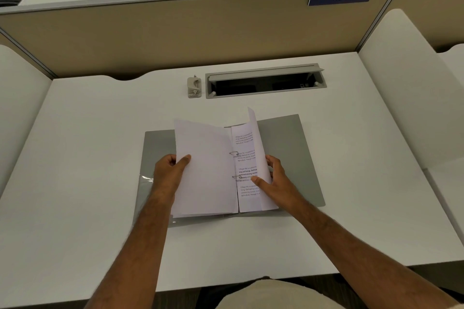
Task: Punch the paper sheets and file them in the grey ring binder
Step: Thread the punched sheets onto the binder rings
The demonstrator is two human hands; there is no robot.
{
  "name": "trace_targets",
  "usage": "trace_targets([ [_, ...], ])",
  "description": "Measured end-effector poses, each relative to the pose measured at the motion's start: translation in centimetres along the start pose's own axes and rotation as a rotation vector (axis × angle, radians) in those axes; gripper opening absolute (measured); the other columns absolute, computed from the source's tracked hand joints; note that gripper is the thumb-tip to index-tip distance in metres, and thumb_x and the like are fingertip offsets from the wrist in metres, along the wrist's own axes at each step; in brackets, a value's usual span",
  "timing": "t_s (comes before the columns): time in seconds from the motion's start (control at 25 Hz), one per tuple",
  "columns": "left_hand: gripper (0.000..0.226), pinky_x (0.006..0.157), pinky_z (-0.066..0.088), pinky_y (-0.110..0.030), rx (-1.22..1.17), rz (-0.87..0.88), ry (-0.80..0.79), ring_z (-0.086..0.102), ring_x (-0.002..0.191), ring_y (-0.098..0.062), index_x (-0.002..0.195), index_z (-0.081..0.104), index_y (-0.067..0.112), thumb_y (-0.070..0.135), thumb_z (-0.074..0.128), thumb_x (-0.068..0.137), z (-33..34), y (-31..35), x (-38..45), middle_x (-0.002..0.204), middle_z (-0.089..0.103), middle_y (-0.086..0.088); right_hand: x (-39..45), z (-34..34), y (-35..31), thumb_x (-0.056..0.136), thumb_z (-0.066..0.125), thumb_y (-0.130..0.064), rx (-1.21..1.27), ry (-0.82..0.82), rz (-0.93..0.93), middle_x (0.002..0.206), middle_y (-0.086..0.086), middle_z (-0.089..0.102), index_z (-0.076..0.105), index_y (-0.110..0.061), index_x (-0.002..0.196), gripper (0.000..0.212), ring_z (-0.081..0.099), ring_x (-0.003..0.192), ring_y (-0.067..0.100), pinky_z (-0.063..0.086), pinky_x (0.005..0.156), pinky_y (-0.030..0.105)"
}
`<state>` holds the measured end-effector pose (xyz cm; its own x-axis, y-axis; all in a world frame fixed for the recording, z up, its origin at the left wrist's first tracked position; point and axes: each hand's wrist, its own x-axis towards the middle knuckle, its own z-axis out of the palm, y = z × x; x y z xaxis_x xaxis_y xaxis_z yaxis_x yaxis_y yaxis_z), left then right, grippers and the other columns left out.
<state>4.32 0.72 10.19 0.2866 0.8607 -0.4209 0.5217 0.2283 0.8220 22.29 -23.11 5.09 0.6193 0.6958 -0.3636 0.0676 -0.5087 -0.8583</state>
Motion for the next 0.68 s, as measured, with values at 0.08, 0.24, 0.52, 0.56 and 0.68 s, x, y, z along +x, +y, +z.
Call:
trace_targets([
  [0.08,0.025,0.061,0.047,-0.027,0.071,-0.006,0.025,0.064,0.08,-0.024,0.093,0.066,0.009,0.031,0.075,0.09,-0.2,-0.9,0.6,0.087,0.067,-0.003,0.0,0.0,-0.1,0.086,0.073,-0.047,0.007,-0.003,0.002,0.145,-0.004,0.043,0.027,-0.037,0.141,0.073,0.054,0.126,0.017,0.052,0.102,0.047],
  [0.24,0.05,0.09,0.052,-0.043,0.227,-0.036,0.151,0.062,0.106,-0.028,0.118,0.056,0.017,0.036,0.083,0.081,-0.1,-2.9,0.9,0.113,0.062,-0.003,0.0,0.0,-0.1,0.085,0.072,-0.049,0.006,-0.002,-0.001,0.146,-0.005,0.043,0.027,-0.036,0.143,0.074,0.052,0.128,0.015,0.051,0.104,0.046],
  [0.52,0.011,0.078,0.053,-0.032,0.023,0.05,-0.205,0.072,0.09,-0.017,0.1,0.071,0.014,0.023,0.071,0.093,4.8,-1.0,-2.2,0.092,0.077,-0.001,-0.2,0.4,-0.6,0.083,0.076,-0.049,0.001,0.001,-0.009,0.143,-0.005,0.042,0.028,-0.037,0.139,0.075,0.054,0.124,0.014,0.055,0.099,0.041],
  [0.56,0.012,0.077,0.053,-0.03,0.012,0.036,-0.295,0.073,0.088,-0.014,0.101,0.072,0.015,0.025,0.069,0.095,5.9,-0.2,-3.1,0.091,0.079,0.0,-0.3,0.5,-0.8,0.083,0.077,-0.048,-0.011,0.007,-0.011,0.143,-0.005,0.041,0.028,-0.035,0.14,0.076,0.053,0.123,0.015,0.055,0.098,0.038],
  [0.68,0.014,0.082,0.058,-0.03,-0.023,-0.012,-0.477,0.075,0.091,-0.013,0.107,0.073,0.019,0.025,0.069,0.094,8.9,1.3,-5.2,0.097,0.079,0.004,-0.4,0.7,-0.9,0.082,0.078,-0.046,-0.043,0.028,-0.027,0.142,-0.005,0.038,0.028,-0.029,0.143,0.081,0.051,0.122,0.014,0.051,0.096,0.03],
])
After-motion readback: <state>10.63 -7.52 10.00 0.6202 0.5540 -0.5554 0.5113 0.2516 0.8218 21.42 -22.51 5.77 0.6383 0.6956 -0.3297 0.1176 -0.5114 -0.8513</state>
